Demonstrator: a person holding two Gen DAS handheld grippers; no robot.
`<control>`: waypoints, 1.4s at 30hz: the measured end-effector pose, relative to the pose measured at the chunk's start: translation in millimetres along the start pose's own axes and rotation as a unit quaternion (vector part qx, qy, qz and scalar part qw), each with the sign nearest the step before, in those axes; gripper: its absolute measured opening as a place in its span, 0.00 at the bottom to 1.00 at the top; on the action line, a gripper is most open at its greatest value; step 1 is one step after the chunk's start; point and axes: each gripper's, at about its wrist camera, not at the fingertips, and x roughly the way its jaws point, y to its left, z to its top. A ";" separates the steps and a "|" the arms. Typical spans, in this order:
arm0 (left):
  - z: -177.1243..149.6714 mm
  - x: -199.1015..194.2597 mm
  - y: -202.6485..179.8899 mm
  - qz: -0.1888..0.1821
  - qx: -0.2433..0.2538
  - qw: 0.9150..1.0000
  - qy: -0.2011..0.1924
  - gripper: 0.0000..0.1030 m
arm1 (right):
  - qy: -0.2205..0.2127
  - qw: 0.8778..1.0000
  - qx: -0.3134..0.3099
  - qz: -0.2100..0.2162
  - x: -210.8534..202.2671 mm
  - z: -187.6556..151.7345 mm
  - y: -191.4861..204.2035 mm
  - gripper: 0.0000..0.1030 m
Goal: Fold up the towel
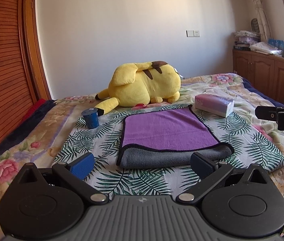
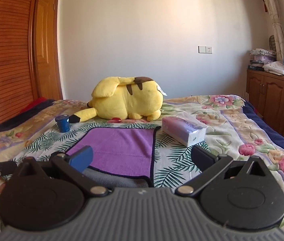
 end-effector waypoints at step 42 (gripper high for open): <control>26.2 95.9 21.1 -0.017 0.034 0.997 0.062 0.84 | 0.142 0.986 -0.074 0.050 99.3 -17.9 9.9 1.00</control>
